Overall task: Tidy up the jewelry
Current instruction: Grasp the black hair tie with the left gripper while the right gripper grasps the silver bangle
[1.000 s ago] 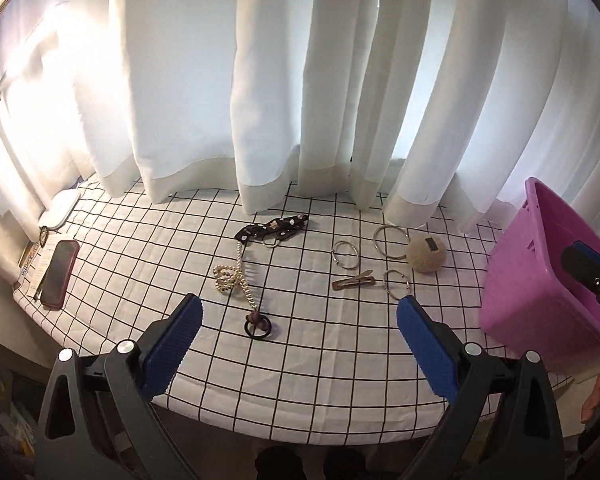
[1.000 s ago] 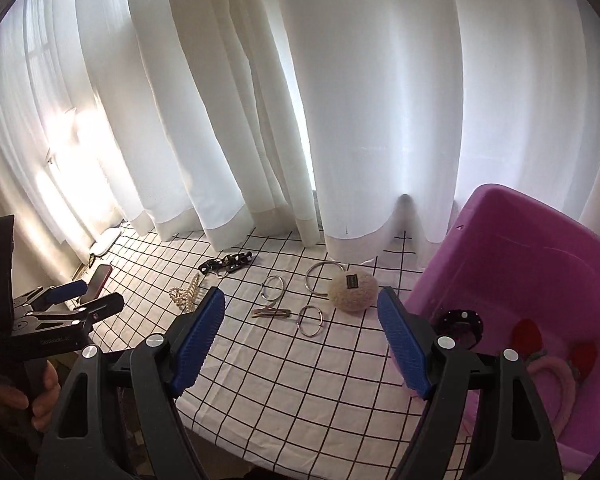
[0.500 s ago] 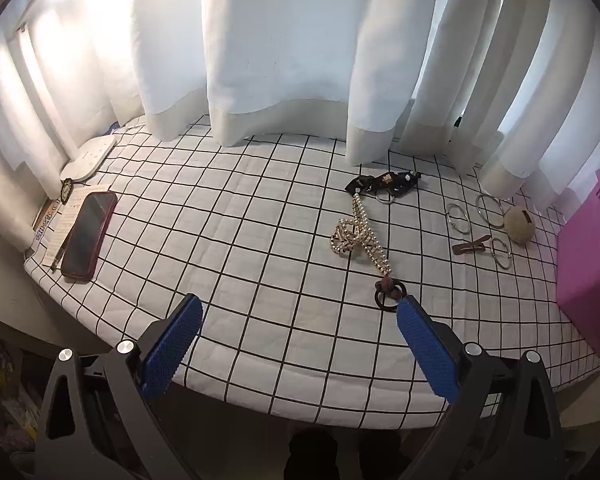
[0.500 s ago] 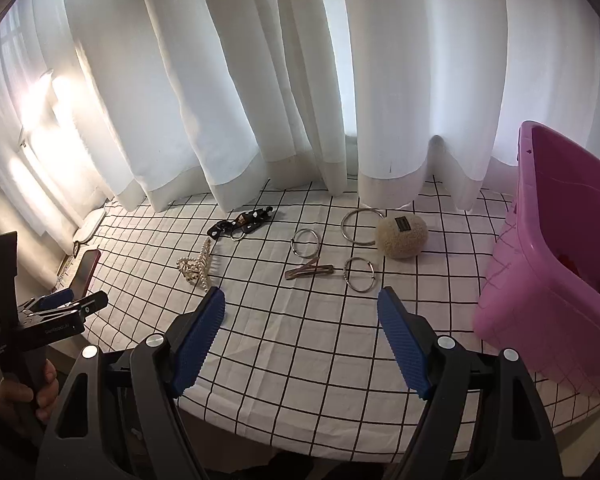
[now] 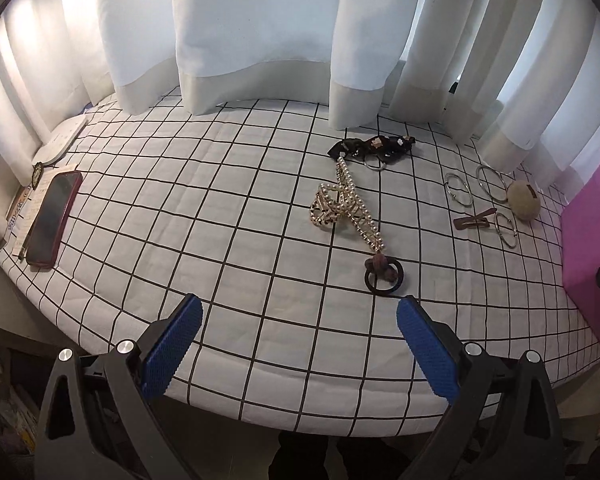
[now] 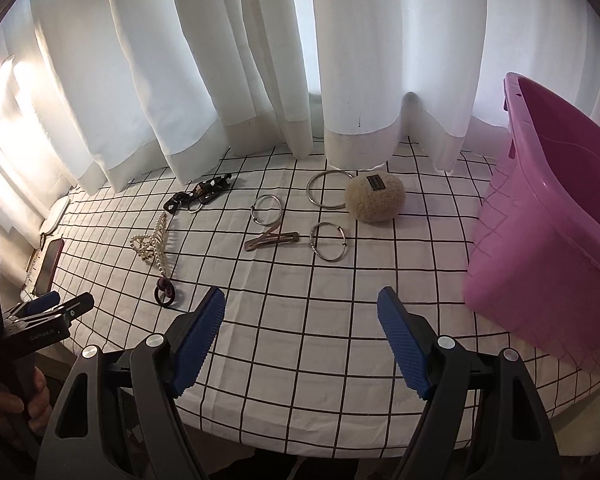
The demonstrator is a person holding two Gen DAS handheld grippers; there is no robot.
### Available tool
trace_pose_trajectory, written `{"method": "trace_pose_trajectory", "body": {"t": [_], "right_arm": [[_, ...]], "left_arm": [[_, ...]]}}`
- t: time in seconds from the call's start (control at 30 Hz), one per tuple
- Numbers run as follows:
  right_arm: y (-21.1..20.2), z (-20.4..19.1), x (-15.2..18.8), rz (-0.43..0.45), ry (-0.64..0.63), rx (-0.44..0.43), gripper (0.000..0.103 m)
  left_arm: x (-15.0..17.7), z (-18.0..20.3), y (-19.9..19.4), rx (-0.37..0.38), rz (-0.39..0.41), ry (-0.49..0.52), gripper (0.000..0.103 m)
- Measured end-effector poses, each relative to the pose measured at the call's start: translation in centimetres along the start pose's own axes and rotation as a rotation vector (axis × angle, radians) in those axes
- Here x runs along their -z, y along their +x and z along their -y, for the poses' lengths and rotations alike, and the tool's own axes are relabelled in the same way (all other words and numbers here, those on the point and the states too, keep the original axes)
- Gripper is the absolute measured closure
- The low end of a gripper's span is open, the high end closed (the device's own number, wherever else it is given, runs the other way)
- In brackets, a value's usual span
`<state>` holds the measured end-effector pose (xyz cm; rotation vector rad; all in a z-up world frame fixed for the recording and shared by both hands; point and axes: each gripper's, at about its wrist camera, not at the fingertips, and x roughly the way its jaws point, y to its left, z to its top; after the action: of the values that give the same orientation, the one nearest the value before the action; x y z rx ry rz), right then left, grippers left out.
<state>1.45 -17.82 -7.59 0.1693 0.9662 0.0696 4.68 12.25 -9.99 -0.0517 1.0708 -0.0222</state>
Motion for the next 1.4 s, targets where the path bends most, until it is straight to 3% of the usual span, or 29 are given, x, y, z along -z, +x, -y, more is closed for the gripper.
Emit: {"method": "trace_pose_trajectory", "body": {"t": [0.57,0.73,1.03,1.27,1.4], "right_arm": [[11.2,3.6,-1.0,-0.125,-0.148,-0.118,0.028],[13.1,3.2,-1.5,-0.114,-0.205,-0.115,0.028],[14.8,3.2,-1.4,-0.084,-0.263,-0.103,0.027],[15.8,2.4,-1.5,-0.046,-0.322,-0.056,0.016],[16.5,2.1,-1.7,-0.039,-0.351,-0.043,0.009]], "left_arm": [[3.2,5.8,5.3,-0.131,0.002,-0.135,0.007],[3.0,6.1,6.6,-0.146,0.035,-0.188,0.007],[2.3,6.5,8.7,-0.196,0.068,-0.195,0.007],[2.2,6.7,9.6,-0.221,0.072,-0.185,0.006],[2.2,6.3,9.8,-0.196,0.078,-0.209,0.006]]}}
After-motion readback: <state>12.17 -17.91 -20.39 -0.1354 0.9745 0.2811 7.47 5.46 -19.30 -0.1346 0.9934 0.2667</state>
